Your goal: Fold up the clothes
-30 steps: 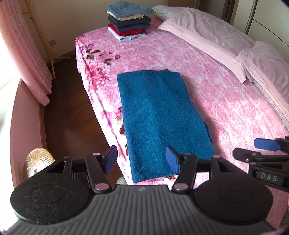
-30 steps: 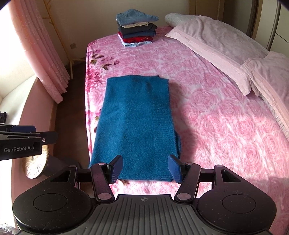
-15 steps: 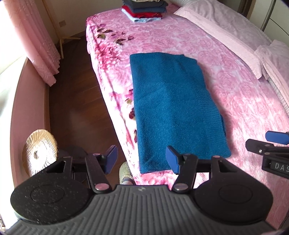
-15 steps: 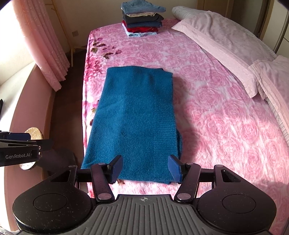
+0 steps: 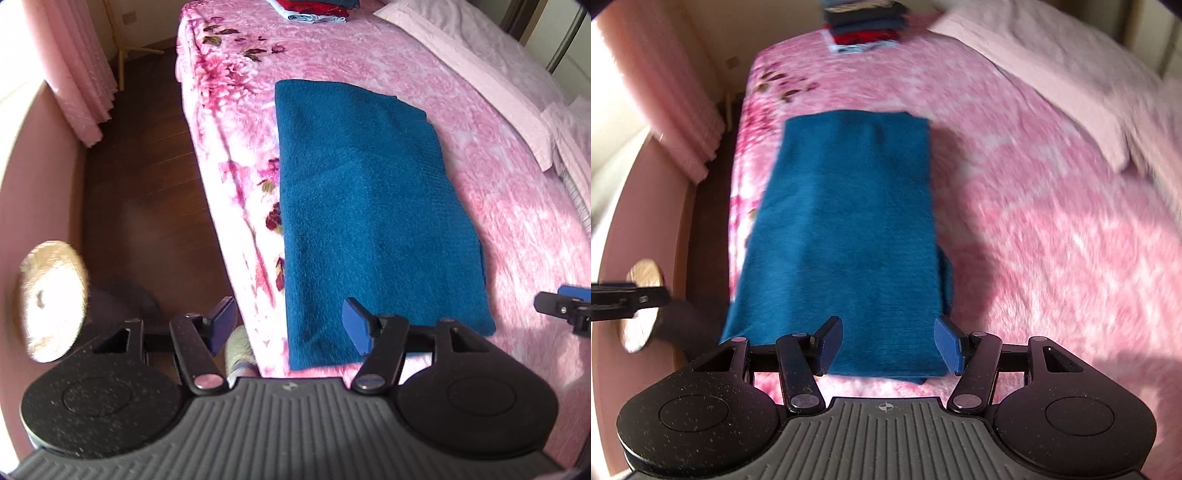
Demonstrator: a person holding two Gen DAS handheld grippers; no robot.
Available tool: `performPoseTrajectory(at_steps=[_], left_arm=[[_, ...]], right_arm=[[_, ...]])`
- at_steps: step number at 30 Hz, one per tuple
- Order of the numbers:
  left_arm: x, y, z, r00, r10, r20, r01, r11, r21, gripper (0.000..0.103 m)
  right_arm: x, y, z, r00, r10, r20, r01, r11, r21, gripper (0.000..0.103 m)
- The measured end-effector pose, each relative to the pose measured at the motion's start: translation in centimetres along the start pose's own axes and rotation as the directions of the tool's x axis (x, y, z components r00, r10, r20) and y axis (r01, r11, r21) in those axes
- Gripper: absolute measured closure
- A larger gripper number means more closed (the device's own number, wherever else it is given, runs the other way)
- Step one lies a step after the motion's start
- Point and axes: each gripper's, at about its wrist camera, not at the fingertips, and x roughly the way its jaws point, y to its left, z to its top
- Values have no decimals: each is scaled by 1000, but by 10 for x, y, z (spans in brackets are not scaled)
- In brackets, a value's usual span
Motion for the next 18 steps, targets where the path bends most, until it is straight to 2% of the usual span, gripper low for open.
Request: performPoseTrajectory(at_steps=[3,5,8,11,13,15,18], left_arm=[[33,21,-5,996,-89,-18,88,995,-40,43],[57,35,-7,986,-167,-31,163,981,-104,43],[92,53,-10,962,-270,-36,256,943,-212,43],[119,64,-11,943,-331,-27,309,904,-296,44],[131,69,-13,930,-367,-15,341,878,-336,44],[143,73,-16,916,-402,-1,373,850,-373,44],[160,80,-21,892,-452,23,418,802,-426,44]], right_arm=[[29,-52,-11,997,79,-4,-78,990,116,45],[49,-82,-16,990,141,-12,-136,974,183,45],[78,-113,-24,971,239,-16,-226,935,274,45],[104,-137,-28,946,323,13,-304,876,374,45],[119,-145,-28,939,341,42,-326,846,422,45],[135,-150,-29,918,391,72,-380,810,446,45],[161,-156,-32,881,469,70,-442,758,479,45]])
